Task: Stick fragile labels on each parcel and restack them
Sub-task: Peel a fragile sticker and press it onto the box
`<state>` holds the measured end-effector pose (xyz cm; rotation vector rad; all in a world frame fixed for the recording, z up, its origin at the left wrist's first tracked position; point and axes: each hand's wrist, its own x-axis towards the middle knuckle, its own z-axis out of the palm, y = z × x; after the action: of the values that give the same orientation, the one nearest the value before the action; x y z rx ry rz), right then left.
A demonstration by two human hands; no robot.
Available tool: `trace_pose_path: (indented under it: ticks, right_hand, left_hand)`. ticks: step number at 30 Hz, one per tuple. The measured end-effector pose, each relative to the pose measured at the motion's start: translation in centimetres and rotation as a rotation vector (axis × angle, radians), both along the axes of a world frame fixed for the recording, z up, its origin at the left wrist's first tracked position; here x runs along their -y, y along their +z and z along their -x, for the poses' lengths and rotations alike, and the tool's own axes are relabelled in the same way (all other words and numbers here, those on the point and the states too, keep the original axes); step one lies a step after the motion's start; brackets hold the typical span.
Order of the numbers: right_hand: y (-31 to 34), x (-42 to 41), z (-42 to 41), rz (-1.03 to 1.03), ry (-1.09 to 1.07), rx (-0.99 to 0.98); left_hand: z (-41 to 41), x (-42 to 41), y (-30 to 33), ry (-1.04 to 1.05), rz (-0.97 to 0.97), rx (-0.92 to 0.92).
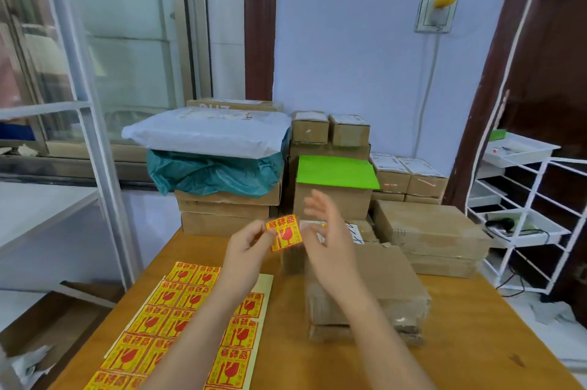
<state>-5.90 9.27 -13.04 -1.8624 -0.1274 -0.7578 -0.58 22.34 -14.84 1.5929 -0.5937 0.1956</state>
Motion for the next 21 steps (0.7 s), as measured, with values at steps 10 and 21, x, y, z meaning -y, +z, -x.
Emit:
trace_pose_path:
  ticks: [10,21]
  right_hand:
    - [0.7,9.6,2.0,0.096,-0.068,-0.182]
    - [-1.7,12.3,1.5,0.104,-0.1,-0.355]
  left_hand:
    - [2.8,7.2,0.4,-0.191,-0.121,-0.06]
    - [2.1,10.3,0.2,-0.019,-0.618,0.105]
